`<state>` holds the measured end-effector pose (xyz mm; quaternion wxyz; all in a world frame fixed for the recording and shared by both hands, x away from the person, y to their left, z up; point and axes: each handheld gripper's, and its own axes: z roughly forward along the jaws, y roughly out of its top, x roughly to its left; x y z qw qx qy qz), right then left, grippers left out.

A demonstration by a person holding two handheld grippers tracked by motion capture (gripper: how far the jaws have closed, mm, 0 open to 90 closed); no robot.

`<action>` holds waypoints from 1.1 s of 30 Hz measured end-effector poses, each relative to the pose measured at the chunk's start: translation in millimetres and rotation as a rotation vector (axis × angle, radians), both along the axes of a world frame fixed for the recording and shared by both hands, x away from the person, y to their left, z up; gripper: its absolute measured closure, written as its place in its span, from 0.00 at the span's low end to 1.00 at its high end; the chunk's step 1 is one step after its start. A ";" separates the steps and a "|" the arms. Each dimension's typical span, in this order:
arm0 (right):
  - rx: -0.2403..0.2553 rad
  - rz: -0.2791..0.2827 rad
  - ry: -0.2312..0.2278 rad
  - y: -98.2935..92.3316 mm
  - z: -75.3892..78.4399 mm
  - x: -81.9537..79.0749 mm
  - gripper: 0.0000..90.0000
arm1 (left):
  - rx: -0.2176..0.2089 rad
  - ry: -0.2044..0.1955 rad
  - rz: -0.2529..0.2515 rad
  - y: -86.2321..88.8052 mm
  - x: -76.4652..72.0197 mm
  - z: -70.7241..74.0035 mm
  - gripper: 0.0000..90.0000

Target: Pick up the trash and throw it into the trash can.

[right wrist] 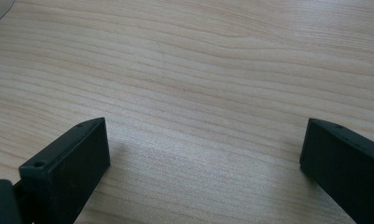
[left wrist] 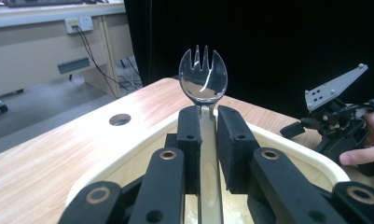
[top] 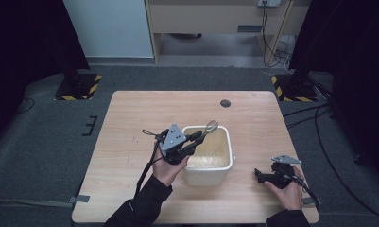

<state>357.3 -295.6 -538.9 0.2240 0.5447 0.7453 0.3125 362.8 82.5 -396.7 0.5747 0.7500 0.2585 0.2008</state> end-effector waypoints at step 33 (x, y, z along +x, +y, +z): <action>0.000 0.000 0.002 0.0 0.1 -0.1 0.02 | 0.030 0.025 0.109 59.2 -11.2 -4.7 0.56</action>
